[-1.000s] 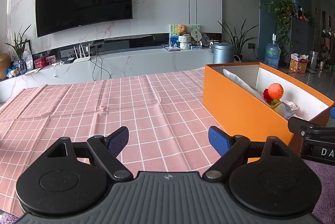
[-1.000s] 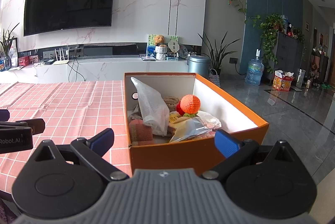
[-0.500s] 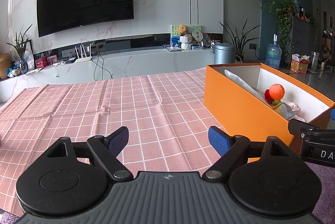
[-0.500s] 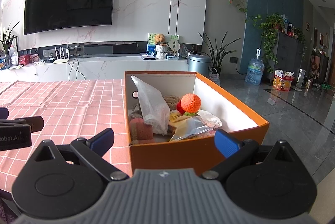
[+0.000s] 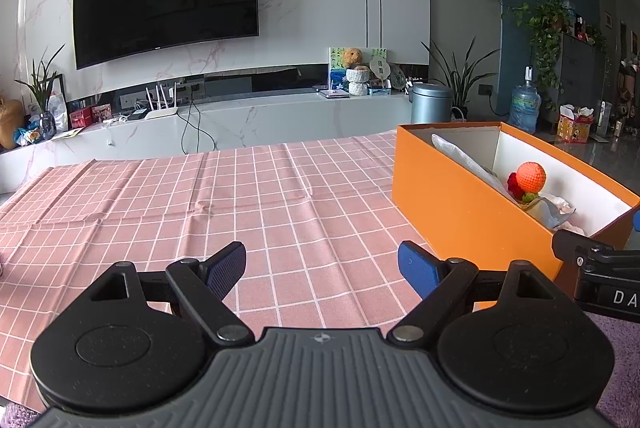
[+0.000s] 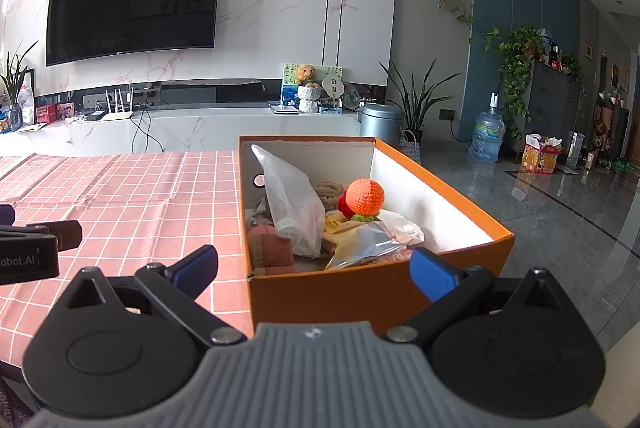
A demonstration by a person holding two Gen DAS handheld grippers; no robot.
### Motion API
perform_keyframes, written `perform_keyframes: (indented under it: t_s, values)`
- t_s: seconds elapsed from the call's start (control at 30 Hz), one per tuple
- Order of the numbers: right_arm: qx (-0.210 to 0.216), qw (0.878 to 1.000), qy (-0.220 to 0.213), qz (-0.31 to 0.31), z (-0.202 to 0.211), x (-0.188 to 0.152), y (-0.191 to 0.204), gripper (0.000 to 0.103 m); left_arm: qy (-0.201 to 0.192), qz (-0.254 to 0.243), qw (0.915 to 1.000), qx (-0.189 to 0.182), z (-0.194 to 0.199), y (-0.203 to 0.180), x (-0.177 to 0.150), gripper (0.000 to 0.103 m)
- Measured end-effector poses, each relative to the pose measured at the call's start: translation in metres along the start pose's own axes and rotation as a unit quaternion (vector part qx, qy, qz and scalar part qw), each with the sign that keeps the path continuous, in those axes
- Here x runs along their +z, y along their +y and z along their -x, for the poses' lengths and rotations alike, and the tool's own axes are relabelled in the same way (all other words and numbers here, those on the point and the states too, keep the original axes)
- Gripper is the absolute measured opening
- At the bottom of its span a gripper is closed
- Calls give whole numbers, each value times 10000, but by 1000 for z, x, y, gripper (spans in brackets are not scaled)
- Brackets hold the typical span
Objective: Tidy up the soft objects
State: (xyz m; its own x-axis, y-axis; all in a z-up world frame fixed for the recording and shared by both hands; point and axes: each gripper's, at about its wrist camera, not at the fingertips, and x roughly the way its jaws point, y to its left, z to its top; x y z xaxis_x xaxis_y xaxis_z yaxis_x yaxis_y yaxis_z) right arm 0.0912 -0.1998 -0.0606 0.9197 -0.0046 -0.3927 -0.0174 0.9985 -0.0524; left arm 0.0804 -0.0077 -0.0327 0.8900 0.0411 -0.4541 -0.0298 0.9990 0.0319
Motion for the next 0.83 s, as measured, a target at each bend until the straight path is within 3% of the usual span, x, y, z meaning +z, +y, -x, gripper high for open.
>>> perform_keyframes:
  t_s: [0.83]
  values:
    - [4, 10000, 4, 11, 1, 1, 0, 100, -1, 61, 9999, 79, 6, -3, -1, 100]
